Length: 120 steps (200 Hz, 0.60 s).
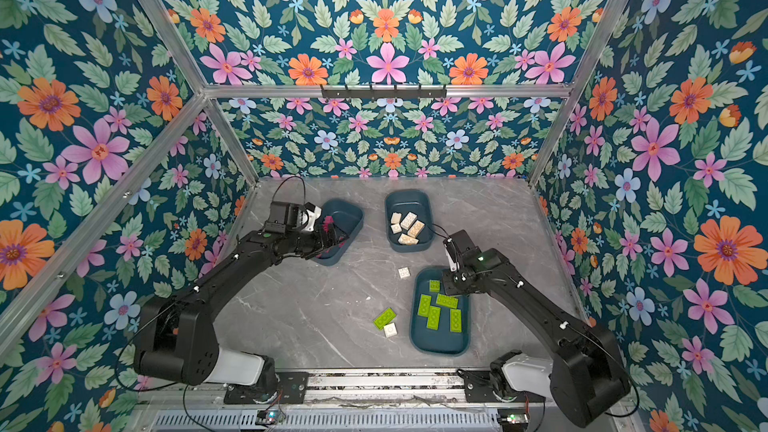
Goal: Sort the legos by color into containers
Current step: 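Carry the lime-green brick over the lime-green tub and open the right gripper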
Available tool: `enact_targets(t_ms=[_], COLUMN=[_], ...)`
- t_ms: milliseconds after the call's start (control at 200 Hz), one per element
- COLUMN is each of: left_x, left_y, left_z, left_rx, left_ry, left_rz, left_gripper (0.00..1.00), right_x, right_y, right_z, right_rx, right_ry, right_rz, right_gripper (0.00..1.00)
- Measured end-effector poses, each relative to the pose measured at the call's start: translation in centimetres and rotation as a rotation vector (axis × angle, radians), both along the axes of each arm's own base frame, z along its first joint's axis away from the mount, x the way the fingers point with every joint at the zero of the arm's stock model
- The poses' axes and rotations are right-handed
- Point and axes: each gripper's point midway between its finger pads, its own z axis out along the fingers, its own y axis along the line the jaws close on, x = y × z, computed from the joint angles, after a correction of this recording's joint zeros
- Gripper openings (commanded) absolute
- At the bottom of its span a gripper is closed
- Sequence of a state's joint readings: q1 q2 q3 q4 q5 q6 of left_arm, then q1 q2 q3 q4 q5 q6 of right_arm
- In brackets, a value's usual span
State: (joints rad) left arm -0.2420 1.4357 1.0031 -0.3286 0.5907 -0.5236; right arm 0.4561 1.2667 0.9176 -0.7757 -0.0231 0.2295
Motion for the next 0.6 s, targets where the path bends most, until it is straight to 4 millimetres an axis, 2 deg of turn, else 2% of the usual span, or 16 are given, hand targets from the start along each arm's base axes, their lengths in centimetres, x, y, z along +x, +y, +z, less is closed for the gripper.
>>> enact_targets(t_ms=[140,430,600], left_x=[0.1,0.2,0.4], left_y=[0.2,0.2,0.3], left_z=[-0.1,-0.8,-0.8], left_rx=[0.010,0.020,0.026], left_ry=[-0.002,0.014,0.012], left_rz=[0.008,0.009,0.010], left_gripper=[0.99,0.99,0.99], right_x=[0.6,-0.7,-0.3], right_y=[0.2,-0.6,-0.6], right_z=[-0.3,-1.6,-3.4], right_rx=[-0.046,-0.177,-0.224], right_ry=[-0.005,0.003,0.041], right_rz=[0.120,0.473,0.580], right_gripper=[0.28,0.32,0.34])
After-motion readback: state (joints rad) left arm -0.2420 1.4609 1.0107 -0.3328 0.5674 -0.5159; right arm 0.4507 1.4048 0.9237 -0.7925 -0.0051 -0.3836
